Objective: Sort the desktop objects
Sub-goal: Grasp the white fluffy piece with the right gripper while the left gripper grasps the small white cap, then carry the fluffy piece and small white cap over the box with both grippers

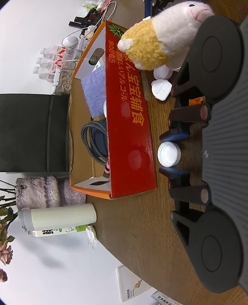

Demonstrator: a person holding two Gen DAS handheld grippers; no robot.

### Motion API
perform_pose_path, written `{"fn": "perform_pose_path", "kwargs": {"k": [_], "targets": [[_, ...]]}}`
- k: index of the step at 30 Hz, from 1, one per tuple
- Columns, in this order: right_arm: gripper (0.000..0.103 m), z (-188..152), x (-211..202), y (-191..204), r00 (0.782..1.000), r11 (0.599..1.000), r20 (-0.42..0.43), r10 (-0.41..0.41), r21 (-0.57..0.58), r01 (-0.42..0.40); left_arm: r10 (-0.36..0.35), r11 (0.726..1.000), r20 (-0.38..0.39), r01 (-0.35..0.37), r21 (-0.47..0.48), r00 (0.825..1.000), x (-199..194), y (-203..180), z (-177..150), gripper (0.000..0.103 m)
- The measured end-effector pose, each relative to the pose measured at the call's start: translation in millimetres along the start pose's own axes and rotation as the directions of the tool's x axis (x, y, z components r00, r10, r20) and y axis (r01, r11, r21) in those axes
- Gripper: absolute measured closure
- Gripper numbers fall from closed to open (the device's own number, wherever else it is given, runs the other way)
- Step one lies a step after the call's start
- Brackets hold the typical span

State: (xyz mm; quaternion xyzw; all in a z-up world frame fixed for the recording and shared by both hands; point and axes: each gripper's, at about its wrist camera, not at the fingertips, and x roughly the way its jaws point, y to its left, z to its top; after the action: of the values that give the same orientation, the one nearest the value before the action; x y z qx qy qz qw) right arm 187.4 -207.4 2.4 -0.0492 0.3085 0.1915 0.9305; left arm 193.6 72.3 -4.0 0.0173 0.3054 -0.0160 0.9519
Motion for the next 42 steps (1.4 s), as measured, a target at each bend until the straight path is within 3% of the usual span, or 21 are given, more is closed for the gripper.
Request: {"fn": "perform_pose_path", "kwargs": {"k": [13, 20, 26, 34, 42], "targets": [[0.084, 10.6, -21.1, 0.3, 0.996, 1.000, 0.085, 0.014, 0.023, -0.016, 0.012, 1.000, 0.096, -0.012, -0.005, 0.995, -28.7, -16.0, 3.7, 0.074], [0.084, 47.6, -42.2, -0.5, 0.975, 0.999, 0.220, 0.021, 0.029, -0.028, -0.041, 0.999, 0.223, 0.041, 0.005, 0.974, -52.3, -35.4, 40.7, 0.074], [0.084, 87.2, -25.0, -11.9, 0.958, 0.996, 0.286, 0.006, 0.080, -0.030, -0.058, 0.998, 0.285, 0.061, -0.002, 0.957, -40.0, -50.5, 78.6, 0.074], [0.084, 102.5, 26.3, -26.8, 0.970, 0.993, 0.242, 0.000, 0.111, -0.028, -0.077, 0.996, 0.262, 0.086, -0.020, 0.962, 8.1, -61.1, 98.6, 0.074], [0.084, 108.1, 68.1, -37.5, 0.980, 0.995, 0.198, -0.030, 0.097, 0.011, -0.098, 0.995, 0.229, 0.095, 0.022, 0.969, 47.0, -71.0, 107.0, 0.074]]}}
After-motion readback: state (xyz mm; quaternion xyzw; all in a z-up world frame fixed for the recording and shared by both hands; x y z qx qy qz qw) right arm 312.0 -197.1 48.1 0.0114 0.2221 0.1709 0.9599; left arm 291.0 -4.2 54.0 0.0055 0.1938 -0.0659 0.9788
